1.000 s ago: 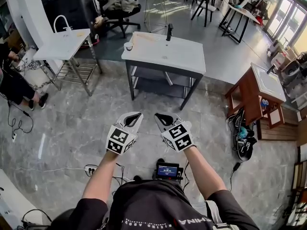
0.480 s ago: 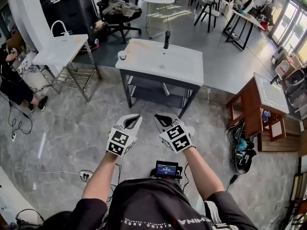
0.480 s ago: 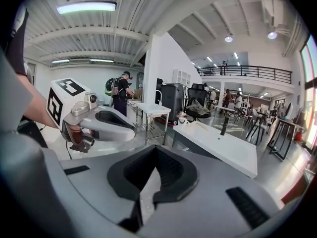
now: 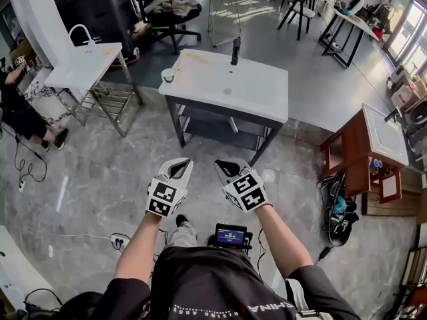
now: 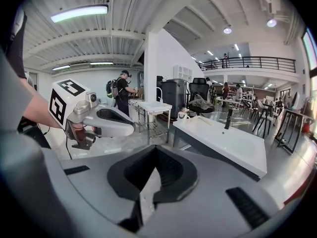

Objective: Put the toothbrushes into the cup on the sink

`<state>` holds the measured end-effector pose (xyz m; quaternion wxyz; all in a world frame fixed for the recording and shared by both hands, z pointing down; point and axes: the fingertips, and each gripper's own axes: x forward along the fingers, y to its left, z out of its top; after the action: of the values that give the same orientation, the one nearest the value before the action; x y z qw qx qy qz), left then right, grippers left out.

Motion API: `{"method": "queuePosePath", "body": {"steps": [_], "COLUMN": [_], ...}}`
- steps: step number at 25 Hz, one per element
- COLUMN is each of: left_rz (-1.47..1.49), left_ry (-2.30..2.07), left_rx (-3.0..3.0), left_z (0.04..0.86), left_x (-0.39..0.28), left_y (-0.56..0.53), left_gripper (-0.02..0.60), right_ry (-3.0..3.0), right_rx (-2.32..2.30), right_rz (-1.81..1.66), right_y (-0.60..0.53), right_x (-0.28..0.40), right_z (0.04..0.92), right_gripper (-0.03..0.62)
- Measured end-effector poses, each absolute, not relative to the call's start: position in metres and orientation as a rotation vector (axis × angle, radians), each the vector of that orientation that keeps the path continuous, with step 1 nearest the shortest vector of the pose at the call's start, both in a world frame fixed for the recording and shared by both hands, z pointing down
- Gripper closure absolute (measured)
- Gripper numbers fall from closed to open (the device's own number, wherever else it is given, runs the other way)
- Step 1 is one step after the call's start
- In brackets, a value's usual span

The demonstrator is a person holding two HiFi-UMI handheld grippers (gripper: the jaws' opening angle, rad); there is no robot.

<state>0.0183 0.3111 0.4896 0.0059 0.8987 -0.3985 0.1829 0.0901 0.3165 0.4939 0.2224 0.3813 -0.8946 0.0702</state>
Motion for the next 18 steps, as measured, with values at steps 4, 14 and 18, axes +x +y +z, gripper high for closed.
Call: {"method": "queuePosePath", "body": {"steps": [4,14,18], "left_rz": [0.591,0.603,0.613], "left_ry": [-1.220,-1.077,-1.034], "left_rx": [2.797,2.824,2.835], "left_z": [0.503,0.513,0.513], "left_x": [0.011,-0.015,-0.032], "left_y": [0.282,0.160,0.121], "left_gripper": [0.577,0.577,0.577], "right_ry": [-2.456,-2.381,-2.361], "right_rx": [1.049,1.143,1.170], "right_rz": [0.201,0.226,0.241], "right_y": [0.287,0.169,0.132], "right_x": [0.082,0.060,0.041], "right_z": [0.502,0.501,0.500], "right_gripper": [0.585,0.585,0.585]}}
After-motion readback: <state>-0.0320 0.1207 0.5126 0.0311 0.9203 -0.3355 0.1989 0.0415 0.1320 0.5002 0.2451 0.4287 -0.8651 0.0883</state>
